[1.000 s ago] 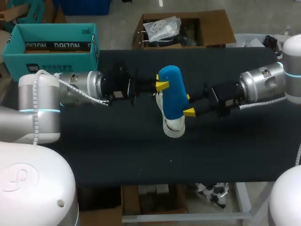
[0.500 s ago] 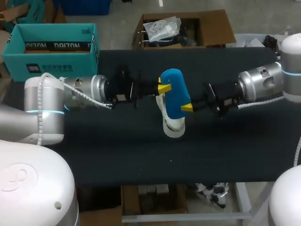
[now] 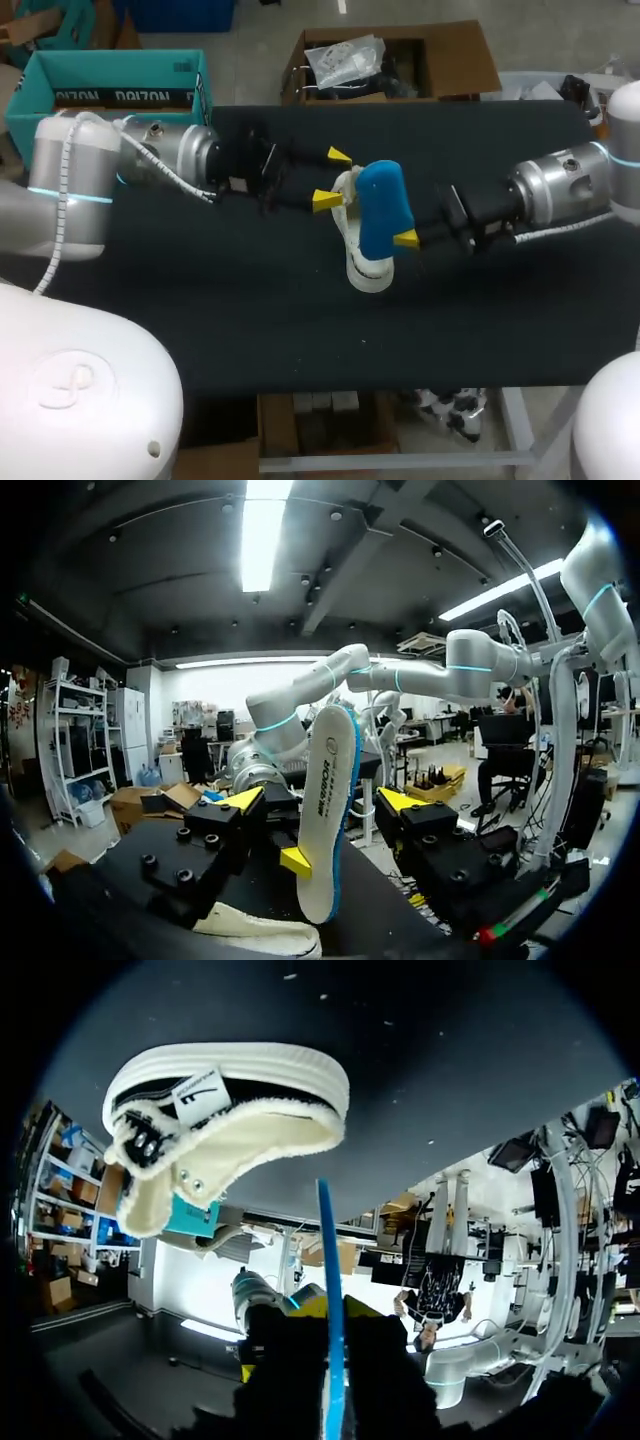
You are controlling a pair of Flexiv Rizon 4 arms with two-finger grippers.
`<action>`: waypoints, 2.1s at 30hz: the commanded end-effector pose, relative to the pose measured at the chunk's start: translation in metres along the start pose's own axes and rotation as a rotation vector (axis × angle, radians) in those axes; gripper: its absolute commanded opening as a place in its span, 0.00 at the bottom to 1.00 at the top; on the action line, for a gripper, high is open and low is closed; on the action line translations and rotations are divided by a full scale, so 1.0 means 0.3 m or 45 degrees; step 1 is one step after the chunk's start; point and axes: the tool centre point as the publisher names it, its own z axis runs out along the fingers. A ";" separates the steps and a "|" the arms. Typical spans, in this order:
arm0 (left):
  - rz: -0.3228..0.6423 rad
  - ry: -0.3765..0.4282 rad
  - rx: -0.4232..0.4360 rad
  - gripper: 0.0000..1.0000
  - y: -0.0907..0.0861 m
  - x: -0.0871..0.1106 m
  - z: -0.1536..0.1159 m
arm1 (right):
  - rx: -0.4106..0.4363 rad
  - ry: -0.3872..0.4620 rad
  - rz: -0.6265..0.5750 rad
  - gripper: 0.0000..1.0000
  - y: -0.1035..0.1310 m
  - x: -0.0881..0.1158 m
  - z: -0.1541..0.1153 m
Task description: Open the shoe tongue, take the insole out of the shoe, put the insole back into the shoe, and pack the shoe into the shoebox
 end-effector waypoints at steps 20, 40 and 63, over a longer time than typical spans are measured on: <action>0.046 0.626 -0.309 1.00 0.009 -0.067 -0.124 | 0.086 -0.158 -0.150 0.00 -0.038 -0.040 -0.014; 0.258 0.921 -0.384 1.00 0.066 -0.151 -0.197 | 0.114 -0.392 -0.252 0.00 -0.174 -0.248 0.032; 0.211 0.882 -0.402 1.00 0.090 -0.152 -0.210 | 0.125 -0.417 -0.217 0.00 -0.158 -0.307 0.027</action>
